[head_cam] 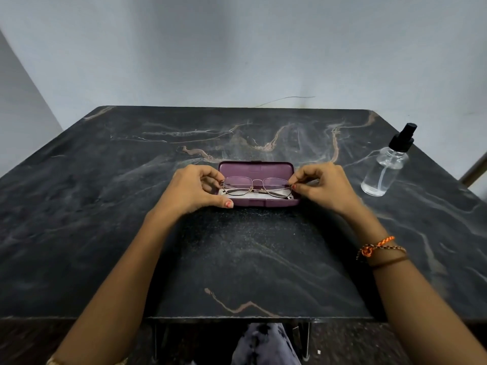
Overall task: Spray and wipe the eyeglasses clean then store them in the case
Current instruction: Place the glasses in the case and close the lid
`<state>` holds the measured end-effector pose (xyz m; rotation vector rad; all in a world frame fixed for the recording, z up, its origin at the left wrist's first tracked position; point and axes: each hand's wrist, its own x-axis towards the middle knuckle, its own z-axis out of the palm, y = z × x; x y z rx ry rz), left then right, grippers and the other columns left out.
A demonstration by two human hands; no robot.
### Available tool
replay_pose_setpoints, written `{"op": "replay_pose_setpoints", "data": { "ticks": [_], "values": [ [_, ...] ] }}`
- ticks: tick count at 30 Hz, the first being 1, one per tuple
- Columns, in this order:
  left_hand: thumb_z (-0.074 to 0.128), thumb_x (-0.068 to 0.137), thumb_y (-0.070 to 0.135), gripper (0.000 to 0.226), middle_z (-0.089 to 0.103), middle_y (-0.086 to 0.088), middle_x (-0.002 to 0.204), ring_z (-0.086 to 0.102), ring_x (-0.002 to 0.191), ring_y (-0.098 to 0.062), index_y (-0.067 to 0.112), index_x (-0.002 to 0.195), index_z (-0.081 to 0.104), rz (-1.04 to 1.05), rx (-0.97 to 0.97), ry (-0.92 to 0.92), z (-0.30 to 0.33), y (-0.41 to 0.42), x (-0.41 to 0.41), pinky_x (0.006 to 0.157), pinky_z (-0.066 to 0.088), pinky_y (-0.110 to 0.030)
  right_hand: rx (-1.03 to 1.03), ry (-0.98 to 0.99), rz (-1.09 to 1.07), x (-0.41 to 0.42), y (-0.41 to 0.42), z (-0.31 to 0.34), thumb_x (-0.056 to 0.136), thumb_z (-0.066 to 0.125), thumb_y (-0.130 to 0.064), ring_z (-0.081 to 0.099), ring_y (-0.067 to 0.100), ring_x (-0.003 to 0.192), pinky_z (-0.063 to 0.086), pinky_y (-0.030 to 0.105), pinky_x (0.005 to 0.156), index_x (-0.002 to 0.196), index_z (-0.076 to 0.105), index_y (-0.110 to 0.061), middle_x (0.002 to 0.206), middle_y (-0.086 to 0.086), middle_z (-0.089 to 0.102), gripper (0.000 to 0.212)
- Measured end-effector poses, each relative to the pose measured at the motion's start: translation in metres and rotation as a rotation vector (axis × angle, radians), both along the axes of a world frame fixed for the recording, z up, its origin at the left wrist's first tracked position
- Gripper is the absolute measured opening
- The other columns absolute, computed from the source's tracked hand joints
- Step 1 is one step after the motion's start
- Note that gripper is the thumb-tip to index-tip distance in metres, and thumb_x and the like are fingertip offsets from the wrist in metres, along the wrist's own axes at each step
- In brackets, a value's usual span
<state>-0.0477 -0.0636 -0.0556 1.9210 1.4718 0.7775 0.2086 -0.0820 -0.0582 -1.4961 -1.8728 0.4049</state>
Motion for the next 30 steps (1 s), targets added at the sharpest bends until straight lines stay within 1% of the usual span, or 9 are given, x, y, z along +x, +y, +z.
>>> {"op": "replay_pose_setpoints", "data": {
  "ticks": [2,4,8,11,14,17,19,24,30],
  "values": [
    [0.089,0.048,0.025,0.043,0.062,0.015,0.073,0.054,0.061,-0.001,0.021,0.085,0.068,-0.007,0.055,0.033,-0.0002,-0.0016,-0.0006,0.053,0.041,0.001,-0.009,-0.018,0.01,0.0,-0.0006,0.0007,0.073,0.069,-0.001,0.059,-0.007,0.064,0.042,-0.002,0.068,0.08,0.074,-0.01,0.072,-0.004,0.067,0.013],
    [0.089,0.05,0.024,0.041,0.061,0.016,0.072,0.05,0.056,-0.002,0.021,0.086,0.069,-0.033,0.088,0.067,0.0,-0.003,0.0,0.051,0.041,0.0,-0.015,-0.04,0.022,-0.0006,-0.001,0.0017,0.074,0.069,-0.002,0.06,0.0,0.068,0.042,-0.002,0.069,0.082,0.074,-0.01,0.074,-0.005,0.067,0.013],
    [0.088,0.052,0.021,0.042,0.062,0.014,0.075,0.05,0.053,-0.003,0.017,0.089,0.07,-0.043,0.089,0.062,0.0011,-0.0043,0.002,0.051,0.041,-0.001,-0.005,-0.056,0.034,-0.0014,-0.0015,0.0027,0.074,0.069,-0.002,0.061,0.004,0.07,0.043,-0.001,0.071,0.082,0.074,-0.01,0.075,-0.006,0.067,0.012],
    [0.088,0.053,0.02,0.039,0.061,0.014,0.064,0.054,0.05,-0.001,0.019,0.087,0.069,-0.012,0.064,0.028,0.0022,-0.0048,0.0014,0.049,0.04,0.0,0.0,-0.062,0.038,-0.0017,-0.0019,0.0026,0.074,0.069,-0.002,0.061,0.005,0.071,0.041,-0.003,0.071,0.083,0.074,-0.009,0.076,-0.006,0.067,0.012],
    [0.087,0.054,0.019,0.038,0.064,0.004,0.061,0.057,0.051,0.002,0.019,0.088,0.069,0.02,0.031,-0.021,0.0023,-0.0036,0.0001,0.05,0.042,0.0,-0.001,-0.069,0.042,-0.0014,-0.002,0.0032,0.074,0.07,-0.002,0.062,0.006,0.072,0.041,-0.003,0.071,0.083,0.074,-0.009,0.077,-0.006,0.067,0.012],
    [0.086,0.055,0.019,0.038,0.067,-0.003,0.062,0.061,0.058,-0.007,0.017,0.088,0.068,0.045,-0.016,-0.033,0.0014,-0.0025,0.0001,0.051,0.043,0.0,0.008,-0.071,0.055,-0.0017,-0.0026,0.0039,0.074,0.069,0.0,0.06,0.003,0.069,0.041,-0.005,0.068,0.083,0.074,-0.008,0.076,-0.006,0.066,0.013],
    [0.087,0.054,0.022,0.039,0.067,0.001,0.062,0.063,0.059,-0.008,0.018,0.087,0.068,0.064,-0.038,-0.032,0.0001,-0.002,-0.0002,0.051,0.045,-0.003,0.015,-0.076,0.062,-0.0024,-0.0025,0.0038,0.075,0.068,0.002,0.059,0.002,0.069,0.04,-0.006,0.067,0.083,0.074,-0.007,0.075,-0.006,0.065,0.013],
    [0.087,0.052,0.028,0.041,0.06,0.019,0.062,0.057,0.054,0.002,0.023,0.088,0.068,0.07,-0.041,0.013,-0.0017,-0.0003,0.0,0.055,0.04,-0.008,0.021,-0.08,0.064,-0.0026,-0.0017,0.0035,0.076,0.064,0.003,0.059,0.002,0.07,0.039,-0.006,0.066,0.083,0.074,-0.007,0.076,-0.007,0.065,0.015],
    [0.087,0.053,0.029,0.046,0.063,0.015,0.077,0.051,0.045,0.006,0.021,0.095,0.068,0.027,-0.028,0.043,-0.0049,0.0029,-0.0009,0.05,0.04,-0.003,0.014,-0.064,0.101,-0.0038,-0.0021,0.0025,0.077,0.062,0.004,0.059,0.004,0.069,0.041,-0.003,0.065,0.088,0.073,-0.006,0.078,-0.002,0.067,0.018]
  ]
}}
